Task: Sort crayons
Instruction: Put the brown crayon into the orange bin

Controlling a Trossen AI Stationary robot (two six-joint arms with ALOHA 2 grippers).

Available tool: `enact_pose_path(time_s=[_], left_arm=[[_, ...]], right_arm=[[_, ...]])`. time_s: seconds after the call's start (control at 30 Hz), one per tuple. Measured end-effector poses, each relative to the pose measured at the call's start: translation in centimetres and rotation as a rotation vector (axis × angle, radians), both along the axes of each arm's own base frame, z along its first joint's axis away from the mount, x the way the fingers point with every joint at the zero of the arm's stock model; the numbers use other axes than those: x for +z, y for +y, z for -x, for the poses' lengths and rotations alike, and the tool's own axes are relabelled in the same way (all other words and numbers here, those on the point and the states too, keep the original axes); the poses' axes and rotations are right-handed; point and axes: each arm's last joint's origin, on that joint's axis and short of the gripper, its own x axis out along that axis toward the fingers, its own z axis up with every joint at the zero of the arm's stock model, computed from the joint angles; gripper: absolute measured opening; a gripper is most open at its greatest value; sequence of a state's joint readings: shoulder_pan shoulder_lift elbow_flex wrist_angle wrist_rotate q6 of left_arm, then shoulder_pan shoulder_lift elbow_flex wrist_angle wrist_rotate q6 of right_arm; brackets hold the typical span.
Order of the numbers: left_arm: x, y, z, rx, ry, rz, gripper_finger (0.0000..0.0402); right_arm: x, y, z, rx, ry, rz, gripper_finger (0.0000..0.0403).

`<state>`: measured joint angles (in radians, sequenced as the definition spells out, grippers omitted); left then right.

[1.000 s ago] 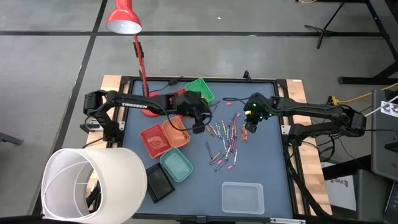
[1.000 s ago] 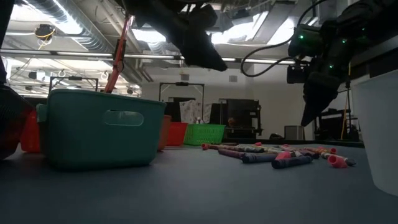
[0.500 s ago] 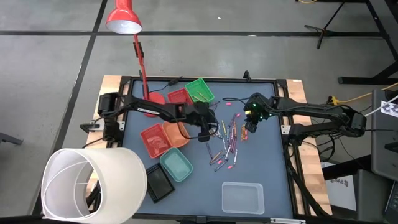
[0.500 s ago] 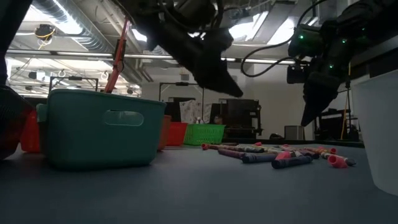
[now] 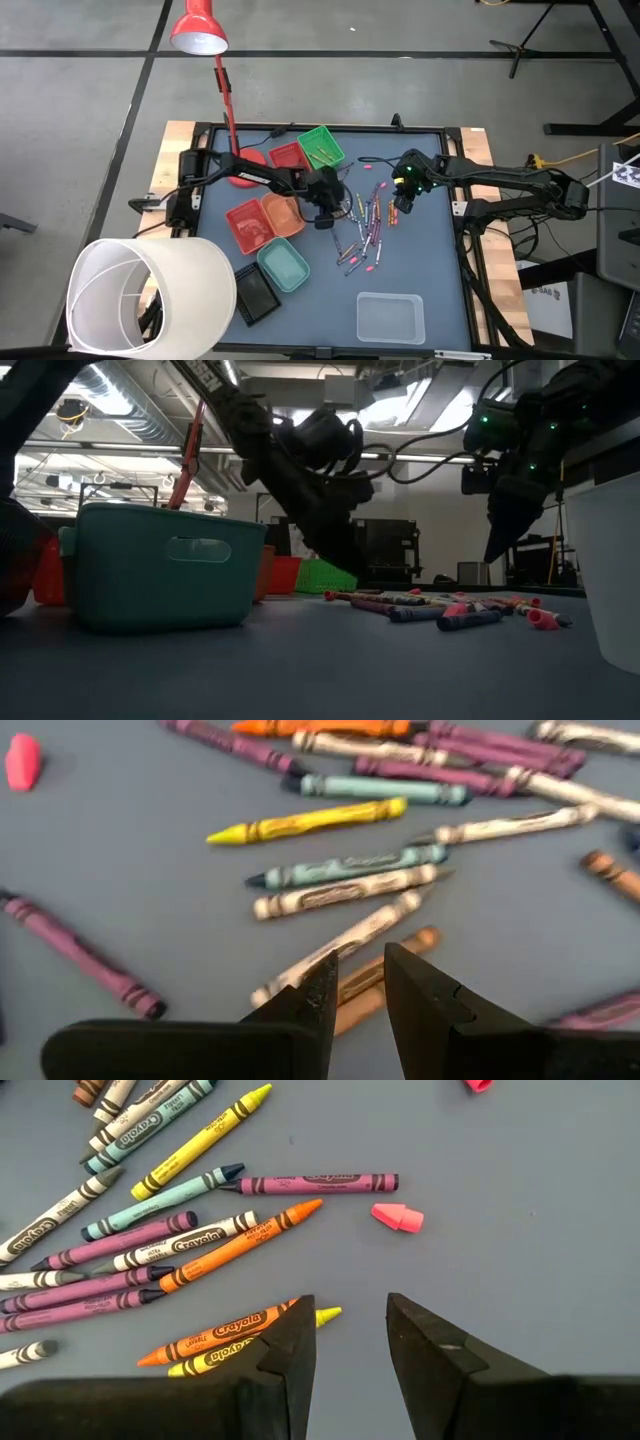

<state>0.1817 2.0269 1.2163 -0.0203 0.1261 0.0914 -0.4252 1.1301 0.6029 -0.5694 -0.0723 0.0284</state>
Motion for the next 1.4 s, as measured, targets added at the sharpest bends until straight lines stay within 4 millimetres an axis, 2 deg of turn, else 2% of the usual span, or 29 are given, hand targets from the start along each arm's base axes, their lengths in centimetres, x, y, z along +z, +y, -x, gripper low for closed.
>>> enact_pose_path(time_s=[0.13,1.13,1.4], left_arm=[[-0.8,0.5,0.4,0.006,0.052,0.017,0.0070],[-1.5,0.3,1.7,-0.135,0.205,-0.012,0.0068],[-1.5,0.3,1.7,-0.135,0.201,-0.015,0.0026]], right_arm=[[0.0,0.0,0.0,0.000,0.001,0.000,0.0124],[0.0,0.0,0.0,0.000,0.001,0.000,0.0124],[0.0,0.0,0.0,0.000,0.001,0.000,0.0124]])
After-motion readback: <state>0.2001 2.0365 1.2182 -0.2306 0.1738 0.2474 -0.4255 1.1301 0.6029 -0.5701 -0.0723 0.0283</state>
